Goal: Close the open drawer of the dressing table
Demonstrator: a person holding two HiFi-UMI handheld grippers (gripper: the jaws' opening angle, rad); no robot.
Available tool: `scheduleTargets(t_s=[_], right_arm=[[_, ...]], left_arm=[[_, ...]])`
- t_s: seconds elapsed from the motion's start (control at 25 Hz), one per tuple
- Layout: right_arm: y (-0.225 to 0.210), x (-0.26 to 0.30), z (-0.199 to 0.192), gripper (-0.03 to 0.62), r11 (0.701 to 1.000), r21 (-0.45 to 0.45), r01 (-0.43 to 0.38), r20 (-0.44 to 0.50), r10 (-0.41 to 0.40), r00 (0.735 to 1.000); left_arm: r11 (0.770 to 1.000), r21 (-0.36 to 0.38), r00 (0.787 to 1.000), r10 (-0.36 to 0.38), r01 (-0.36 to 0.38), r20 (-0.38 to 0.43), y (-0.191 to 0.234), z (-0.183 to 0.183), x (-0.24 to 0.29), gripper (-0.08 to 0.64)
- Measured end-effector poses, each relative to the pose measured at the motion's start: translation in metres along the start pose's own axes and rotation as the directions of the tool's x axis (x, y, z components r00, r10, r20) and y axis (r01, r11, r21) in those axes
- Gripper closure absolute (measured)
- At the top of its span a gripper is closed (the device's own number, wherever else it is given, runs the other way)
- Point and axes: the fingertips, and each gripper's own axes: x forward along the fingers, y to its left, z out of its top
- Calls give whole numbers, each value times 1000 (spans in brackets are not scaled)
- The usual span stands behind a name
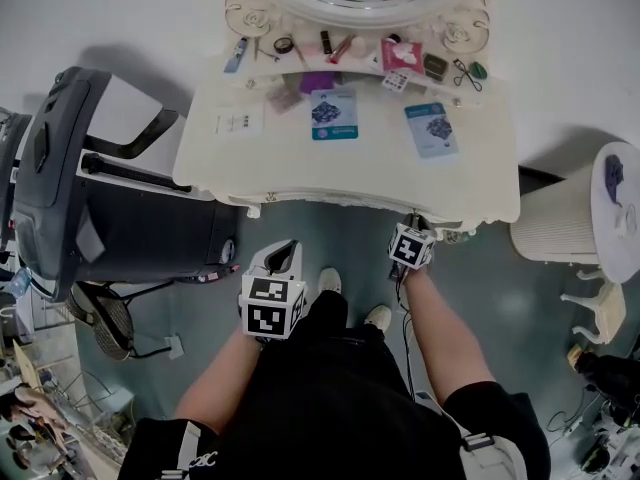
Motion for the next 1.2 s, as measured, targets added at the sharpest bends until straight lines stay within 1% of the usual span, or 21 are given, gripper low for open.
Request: scheduleTargets(t_s=[0.12, 0.2, 0.32, 0.36, 0.4, 0.44, 0.48, 0.6, 0.68, 0.84, 0.92, 1.0, 1.08, 1.2], right_arm=[[1, 2, 1, 495, 1000, 2, 8, 2, -8, 1000], [2, 2, 0, 495, 1000, -1, 0, 7, 0, 1000], [3, -7, -6, 503, 1000, -2, -9, -19, 9, 1000], [3, -12, -10, 522, 1000, 5, -14, -27, 14, 1000], [3, -17, -14, 562, 1000, 10, -20, -32, 20, 999], [2, -23, -18, 580, 1000, 10, -27, -33, 28, 999], [0, -29, -19, 581, 999, 3, -32, -30, 32, 999], [-13, -47, -18, 581, 999, -28, -28, 2, 28, 1000], [-21, -61, -10, 581, 999, -32, -35, 28, 36, 999], [-26, -97, 19, 581, 996, -13, -93, 117, 93, 989], [-29, -124, 38, 581, 993, -10, -121, 166, 121, 979], [-29, -152, 65, 581, 988, -18, -151, 235, 151, 960], [-23, -181, 93, 581, 982, -36, -183, 312, 185, 932], [-14, -227, 132, 581, 972, -90, -215, 426, 233, 874]], left_arm=[[1000, -8, 1000, 11, -11, 1, 3, -1, -2, 552], [1000, -12, 1000, 13, -13, 4, 4, -1, -3, 554], [1000, -7, 1000, 3, -3, 20, -5, 4, -2, 554], [1000, -3, 1000, -4, 4, 28, -10, 7, -1, 554], [1000, 1, 999, -11, 11, 36, -15, 10, -1, 554], [1000, 7, 999, -19, 19, 44, -20, 13, -1, 554], [1000, 12, 998, -27, 27, 51, -26, 16, 0, 553], [998, 20, 996, -56, 54, 71, -45, 24, 2, 554], [997, 26, 994, -76, 74, 83, -58, 28, 5, 554], [992, 39, 986, -120, 116, 112, -85, 36, 12, 554], [990, 29, 981, -144, 141, 134, -100, 42, 15, 554], [987, 24, 974, -163, 162, 159, -112, 55, 16, 554], [984, 35, 967, -177, 174, 184, -120, 71, 15, 554], [982, 48, 957, -189, 182, 222, -130, 92, 11, 554]])
